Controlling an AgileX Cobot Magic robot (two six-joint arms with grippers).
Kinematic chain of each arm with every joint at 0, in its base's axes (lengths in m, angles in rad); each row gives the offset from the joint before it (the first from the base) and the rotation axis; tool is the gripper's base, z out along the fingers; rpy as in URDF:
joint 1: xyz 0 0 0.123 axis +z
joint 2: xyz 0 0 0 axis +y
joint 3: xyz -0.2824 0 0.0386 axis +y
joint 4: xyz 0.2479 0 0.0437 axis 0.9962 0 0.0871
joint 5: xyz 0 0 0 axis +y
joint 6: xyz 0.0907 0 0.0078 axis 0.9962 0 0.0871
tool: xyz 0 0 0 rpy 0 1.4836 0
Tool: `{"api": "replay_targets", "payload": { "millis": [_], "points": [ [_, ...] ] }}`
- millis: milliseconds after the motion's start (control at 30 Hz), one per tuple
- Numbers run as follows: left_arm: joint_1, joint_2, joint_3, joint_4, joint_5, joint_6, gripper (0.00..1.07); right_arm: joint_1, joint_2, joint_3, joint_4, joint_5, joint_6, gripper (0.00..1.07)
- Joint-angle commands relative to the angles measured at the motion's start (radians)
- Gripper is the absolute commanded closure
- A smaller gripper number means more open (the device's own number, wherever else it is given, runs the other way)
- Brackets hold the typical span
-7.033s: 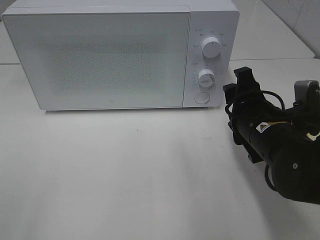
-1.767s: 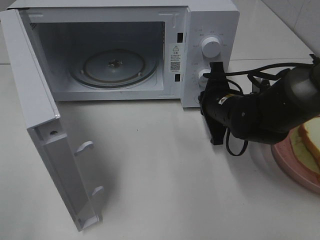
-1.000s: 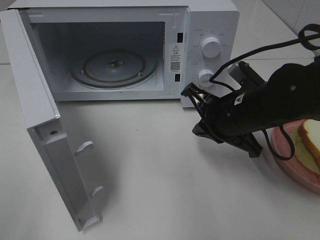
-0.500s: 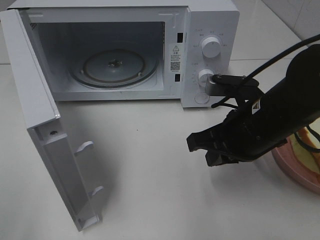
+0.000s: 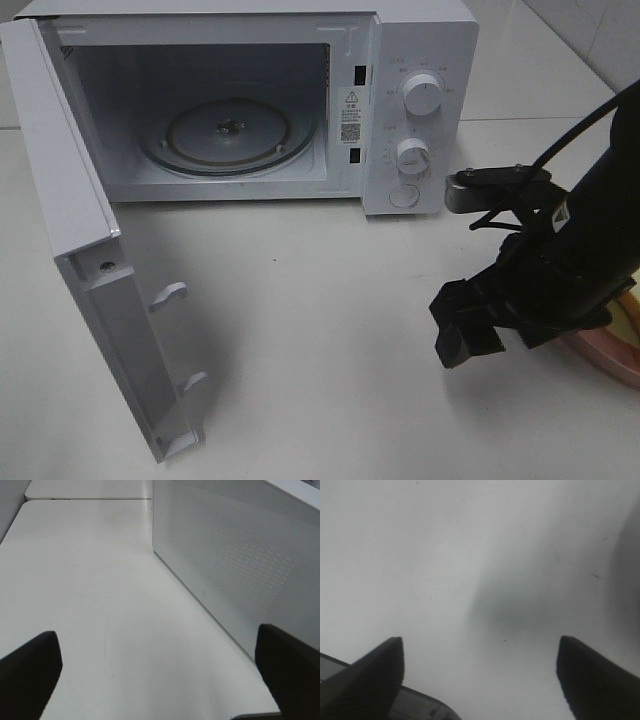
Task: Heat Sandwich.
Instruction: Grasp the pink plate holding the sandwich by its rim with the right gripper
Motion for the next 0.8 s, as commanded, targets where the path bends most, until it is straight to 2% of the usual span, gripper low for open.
{"api": "replay_targets", "payload": {
  "millis": [33,233,467,633,800],
  "points": [
    [-0.001,-0.024,0.002,-0.005,-0.002,-0.006,0.05,-0.031,-0.015,-0.028,-0.067,0.073,-0.011,0.09],
    [-0.001,-0.024,0.002,-0.005,-0.002,-0.006,0.05,-0.113,-0.015,-0.111,-0.178,0.173,-0.011,0.08],
    [-0.001,-0.024,0.002,-0.005,-0.002,-0.006,0.05,-0.185,-0.01,-0.139,-0.26,0.184,-0.015,0.1],
    [-0.001,-0.024,0.002,-0.005,-0.002,-0.006,0.05,-0.234,0.033,-0.139,-0.263,0.177,-0.027,0.11],
    [-0.001,-0.024,0.002,-0.005,-0.002,-0.006,0.05,-0.235,0.105,-0.139,-0.248,0.124,-0.045,0.12]
  ]
}}
